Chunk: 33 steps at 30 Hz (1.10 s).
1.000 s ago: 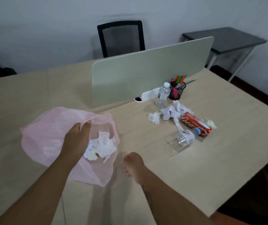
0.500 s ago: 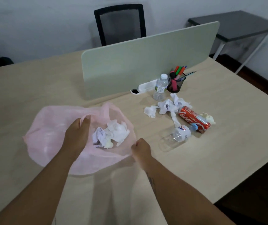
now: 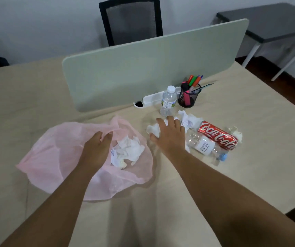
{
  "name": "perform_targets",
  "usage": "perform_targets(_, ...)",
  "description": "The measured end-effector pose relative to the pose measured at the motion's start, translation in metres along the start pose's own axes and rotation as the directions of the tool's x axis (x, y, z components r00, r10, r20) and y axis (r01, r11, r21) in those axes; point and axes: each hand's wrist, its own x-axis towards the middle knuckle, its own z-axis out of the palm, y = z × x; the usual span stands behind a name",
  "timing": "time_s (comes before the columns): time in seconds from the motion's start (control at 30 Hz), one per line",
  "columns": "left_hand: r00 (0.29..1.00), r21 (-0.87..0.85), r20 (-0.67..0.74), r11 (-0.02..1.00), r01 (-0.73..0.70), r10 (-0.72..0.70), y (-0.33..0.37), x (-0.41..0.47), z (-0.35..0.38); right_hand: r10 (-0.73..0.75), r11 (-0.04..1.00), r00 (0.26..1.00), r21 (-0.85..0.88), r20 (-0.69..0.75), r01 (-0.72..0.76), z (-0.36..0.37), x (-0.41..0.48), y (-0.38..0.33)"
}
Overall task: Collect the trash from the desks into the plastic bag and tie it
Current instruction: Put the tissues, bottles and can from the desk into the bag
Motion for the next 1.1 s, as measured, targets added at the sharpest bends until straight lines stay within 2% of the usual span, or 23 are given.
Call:
perform_targets(0.13,1.000,0.018,-0.003,0.999,0.031,-0.031,-0.001,0.012,0.007,0.057,0.984,0.973,-0.176,0.222,-0.017,0.024,0.032,0.019)
perform_targets(0.27,1.000,0.045,0.010,0.999,0.029,-0.030,-0.006,0.021,0.012,0.105,0.982,0.961,-0.178,0.257,-0.059,0.042,0.046,0.027)
perform_targets(0.33,0.999,0.040,0.018,0.999,0.029,-0.030,-0.011,0.024,0.015,0.089,0.975,0.961,-0.220,0.261,-0.030,0.048,0.048,0.029)
perform_targets(0.47,0.999,0.036,0.025,0.999,0.032,-0.033,-0.018,0.028,0.018,-0.005,0.969,0.989,-0.242,0.150,0.041,0.053,0.039,0.035)
perform_targets(0.57,0.999,0.038,0.021,0.999,0.029,-0.030,-0.020,0.028,0.017,-0.044,0.937,0.998,-0.344,0.051,0.059,0.052,0.026,0.037)
perform_targets(0.67,1.000,0.045,0.016,0.999,0.012,-0.013,-0.019,0.026,0.013,-0.148,0.905,0.989,-0.402,0.005,0.138,0.048,0.013,0.041)
perform_targets(0.77,1.000,0.067,0.002,0.998,0.002,-0.003,-0.013,0.022,0.003,-0.200,0.922,0.979,-0.330,0.045,0.203,0.034,0.002,0.035)
perform_targets(0.87,0.999,0.082,-0.035,0.997,-0.002,0.005,-0.011,0.015,-0.010,-0.271,0.950,0.962,-0.151,0.040,0.274,0.014,-0.008,0.013)
perform_targets(0.97,0.995,0.081,-0.098,0.997,0.001,0.007,-0.005,0.005,-0.022,-0.348,0.934,0.936,0.074,-0.043,0.351,-0.004,-0.029,-0.021)
perform_targets(1.1,0.990,0.100,-0.140,0.995,0.002,0.012,0.003,-0.012,-0.037,-0.441,0.851,0.884,0.241,-0.156,0.467,-0.017,-0.073,-0.066)
